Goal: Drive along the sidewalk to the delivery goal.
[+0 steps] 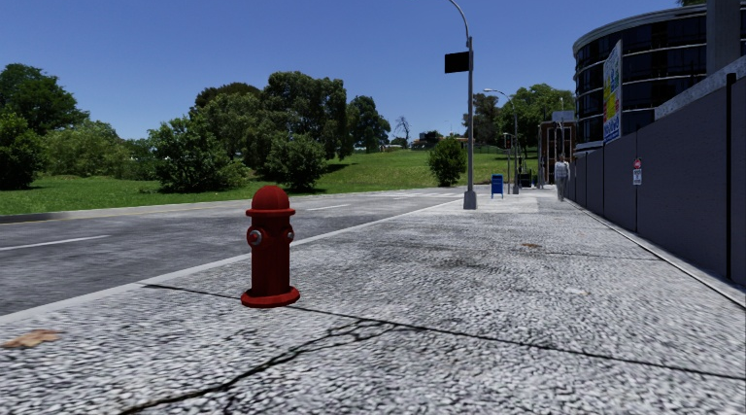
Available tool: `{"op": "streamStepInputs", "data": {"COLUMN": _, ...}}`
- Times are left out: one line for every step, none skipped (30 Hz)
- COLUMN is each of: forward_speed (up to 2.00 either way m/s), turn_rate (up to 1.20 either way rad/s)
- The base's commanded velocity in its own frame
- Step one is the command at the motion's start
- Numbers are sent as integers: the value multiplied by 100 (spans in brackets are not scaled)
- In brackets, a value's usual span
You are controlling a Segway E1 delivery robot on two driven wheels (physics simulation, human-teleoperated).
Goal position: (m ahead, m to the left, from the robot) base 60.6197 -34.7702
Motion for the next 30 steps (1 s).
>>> {"op": "streamStepInputs", "data": {"forward_speed": 0, "turn_rate": -3}}
{"op": "streamStepInputs", "data": {"forward_speed": 0, "turn_rate": -3}}
{"op": "streamStepInputs", "data": {"forward_speed": 0, "turn_rate": -3}}
{"op": "streamStepInputs", "data": {"forward_speed": 0, "turn_rate": -3}}
{"op": "streamStepInputs", "data": {"forward_speed": 0, "turn_rate": -3}}
{"op": "streamStepInputs", "data": {"forward_speed": 0, "turn_rate": -3}}
{"op": "streamStepInputs", "data": {"forward_speed": 0, "turn_rate": -3}}
{"op": "streamStepInputs", "data": {"forward_speed": 0, "turn_rate": -3}}
{"op": "streamStepInputs", "data": {"forward_speed": 0, "turn_rate": -3}}
{"op": "streamStepInputs", "data": {"forward_speed": 0, "turn_rate": -3}}
{"op": "streamStepInputs", "data": {"forward_speed": 0, "turn_rate": -3}}
{"op": "streamStepInputs", "data": {"forward_speed": 0, "turn_rate": -3}}
{"op": "streamStepInputs", "data": {"forward_speed": 0, "turn_rate": -3}}
{"op": "streamStepInputs", "data": {"forward_speed": 0, "turn_rate": -3}}
{"op": "streamStepInputs", "data": {"forward_speed": 0, "turn_rate": -3}}
{"op": "streamStepInputs", "data": {"forward_speed": 0, "turn_rate": -3}}
{"op": "streamStepInputs", "data": {"forward_speed": 0, "turn_rate": -3}}
{"op": "streamStepInputs", "data": {"forward_speed": 0, "turn_rate": -3}}
{"op": "streamStepInputs", "data": {"forward_speed": 0, "turn_rate": -3}}
{"op": "streamStepInputs", "data": {"forward_speed": 0, "turn_rate": -3}}
{"op": "streamStepInputs", "data": {"forward_speed": 0, "turn_rate": -3}}
{"op": "streamStepInputs", "data": {"forward_speed": 0, "turn_rate": -3}}
{"op": "streamStepInputs", "data": {"forward_speed": 0, "turn_rate": -3}}
{"op": "streamStepInputs", "data": {"forward_speed": 0, "turn_rate": -3}}
{"op": "streamStepInputs", "data": {"forward_speed": 0, "turn_rate": -3}}
{"op": "streamStepInputs", "data": {"forward_speed": 0, "turn_rate": -3}}
{"op": "streamStepInputs", "data": {"forward_speed": 0, "turn_rate": -3}}
{"op": "streamStepInputs", "data": {"forward_speed": 0, "turn_rate": -3}}
{"op": "streamStepInputs", "data": {"forward_speed": 0, "turn_rate": -3}}
{"op": "streamStepInputs", "data": {"forward_speed": 0, "turn_rate": -3}}
